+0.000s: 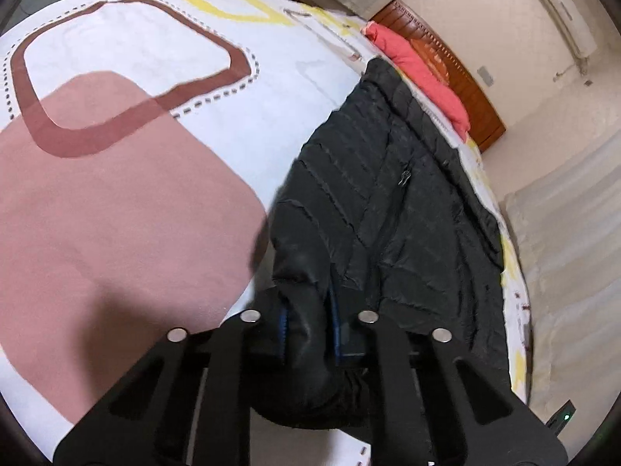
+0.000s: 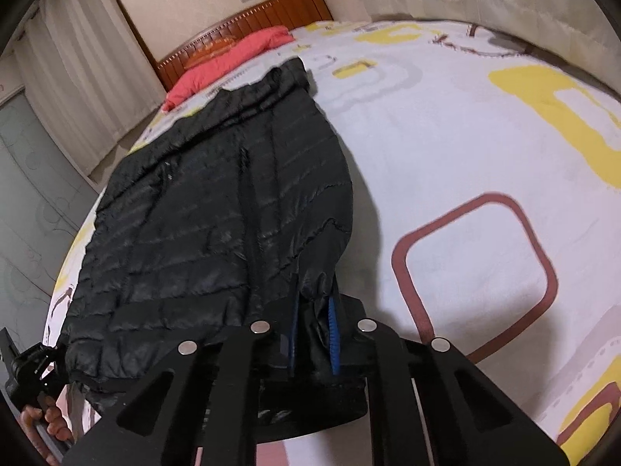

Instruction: Fold large clothes

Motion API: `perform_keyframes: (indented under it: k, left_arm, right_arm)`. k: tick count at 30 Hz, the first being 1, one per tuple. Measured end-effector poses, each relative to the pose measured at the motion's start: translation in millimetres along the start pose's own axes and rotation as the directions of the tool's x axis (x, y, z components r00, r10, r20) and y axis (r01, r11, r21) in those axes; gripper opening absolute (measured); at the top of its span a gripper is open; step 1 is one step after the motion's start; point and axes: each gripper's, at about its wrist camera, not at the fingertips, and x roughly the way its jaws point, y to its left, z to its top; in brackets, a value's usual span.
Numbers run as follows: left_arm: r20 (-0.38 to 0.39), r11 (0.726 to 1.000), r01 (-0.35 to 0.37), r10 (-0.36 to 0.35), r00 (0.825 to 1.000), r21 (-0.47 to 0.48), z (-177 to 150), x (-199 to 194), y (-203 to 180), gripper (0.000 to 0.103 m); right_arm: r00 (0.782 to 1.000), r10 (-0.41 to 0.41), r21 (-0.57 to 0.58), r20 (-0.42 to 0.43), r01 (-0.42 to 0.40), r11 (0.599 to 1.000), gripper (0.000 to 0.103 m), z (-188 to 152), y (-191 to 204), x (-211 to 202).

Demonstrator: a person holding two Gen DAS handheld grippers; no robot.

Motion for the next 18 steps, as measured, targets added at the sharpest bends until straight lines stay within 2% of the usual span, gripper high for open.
perform_keyframes:
  k: [7,15,18]
  left_arm:
    - [0.083,0.995,0.078,-0.083,0.993,0.059,6,-47,-18,0.01]
    - [0.105,0.987,0.138,-0.147,0.983,0.087,3,-89,-22,0.009]
    - [0.121,0.979,0.177,-0.188,0.975,0.098,2,-109,-28,0.009]
  right_arm:
    - [0.997,0.039,-0.022,0.067,-0.038,0.999,0.009,2,8,-34]
    - [0.987,0.103,-0.035,0.122,-0.099,0.994,0.009,3,12,-76]
    - [0.979,0.131,-0.043,0.156,-0.126,0.991,0.009,4,15,-96]
